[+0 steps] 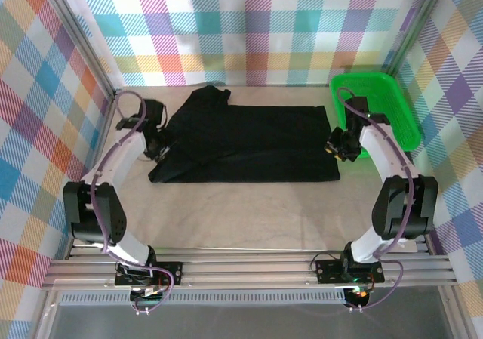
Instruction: Fold and stack the t-shirts
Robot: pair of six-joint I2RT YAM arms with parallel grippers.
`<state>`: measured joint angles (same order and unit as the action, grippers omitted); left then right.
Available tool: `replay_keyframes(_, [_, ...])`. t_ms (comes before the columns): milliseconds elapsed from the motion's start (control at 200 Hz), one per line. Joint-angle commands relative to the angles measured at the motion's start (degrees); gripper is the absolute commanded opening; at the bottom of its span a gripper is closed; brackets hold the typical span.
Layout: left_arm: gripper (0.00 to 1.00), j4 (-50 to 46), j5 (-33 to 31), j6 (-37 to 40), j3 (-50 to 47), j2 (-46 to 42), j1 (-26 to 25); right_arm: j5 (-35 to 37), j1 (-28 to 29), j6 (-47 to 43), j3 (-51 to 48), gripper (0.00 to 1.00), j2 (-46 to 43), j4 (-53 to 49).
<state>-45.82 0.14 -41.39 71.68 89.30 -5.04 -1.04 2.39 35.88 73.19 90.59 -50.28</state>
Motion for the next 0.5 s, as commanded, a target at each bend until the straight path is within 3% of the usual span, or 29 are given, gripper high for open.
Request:
replay_keyframes(0, [0.38,2.68,6.21,-2.21,-6.31,0.84,1.06,-3.96,1.14,-1.39,-5.73,0.16,1.54,2.87])
replay_keyframes(160, [0.31,3.33,4.66,-0.59,-6.12,6.48,1.77,-5.48,2.42,-2.51,-5.88,0.09,5.34,5.11])
replay_keyframes(495, [0.25,1.09,-5.83,9.83,2.02,19.07,6.61,0.85,2.7,-6.56,1.21,0.11,18.53,-0.86])
